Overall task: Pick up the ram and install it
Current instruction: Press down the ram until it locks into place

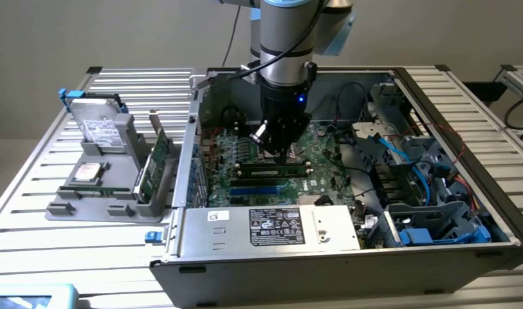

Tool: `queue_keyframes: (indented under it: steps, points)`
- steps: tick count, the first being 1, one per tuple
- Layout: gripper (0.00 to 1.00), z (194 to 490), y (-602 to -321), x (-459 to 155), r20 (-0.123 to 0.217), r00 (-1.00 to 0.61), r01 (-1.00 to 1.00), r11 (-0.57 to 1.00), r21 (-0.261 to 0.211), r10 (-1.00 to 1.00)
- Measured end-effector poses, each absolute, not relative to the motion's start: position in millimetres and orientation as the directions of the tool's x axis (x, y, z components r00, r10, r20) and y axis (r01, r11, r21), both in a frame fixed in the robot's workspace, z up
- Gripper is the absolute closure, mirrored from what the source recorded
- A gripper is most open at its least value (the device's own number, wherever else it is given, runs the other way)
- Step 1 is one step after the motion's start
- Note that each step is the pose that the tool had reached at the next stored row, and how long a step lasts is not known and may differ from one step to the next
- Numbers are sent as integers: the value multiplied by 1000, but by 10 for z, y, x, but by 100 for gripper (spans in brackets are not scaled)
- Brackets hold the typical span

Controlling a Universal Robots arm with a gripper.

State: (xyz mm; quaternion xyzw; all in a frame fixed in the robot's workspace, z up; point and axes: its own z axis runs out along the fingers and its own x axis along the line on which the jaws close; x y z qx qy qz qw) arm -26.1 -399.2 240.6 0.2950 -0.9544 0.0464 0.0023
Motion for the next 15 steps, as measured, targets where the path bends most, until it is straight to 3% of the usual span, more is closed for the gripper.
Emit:
queue_keyframes:
  steps: [15]
  points:
    - [89,2405,-3992,-261,20,-919,-393,915,-94,-393]
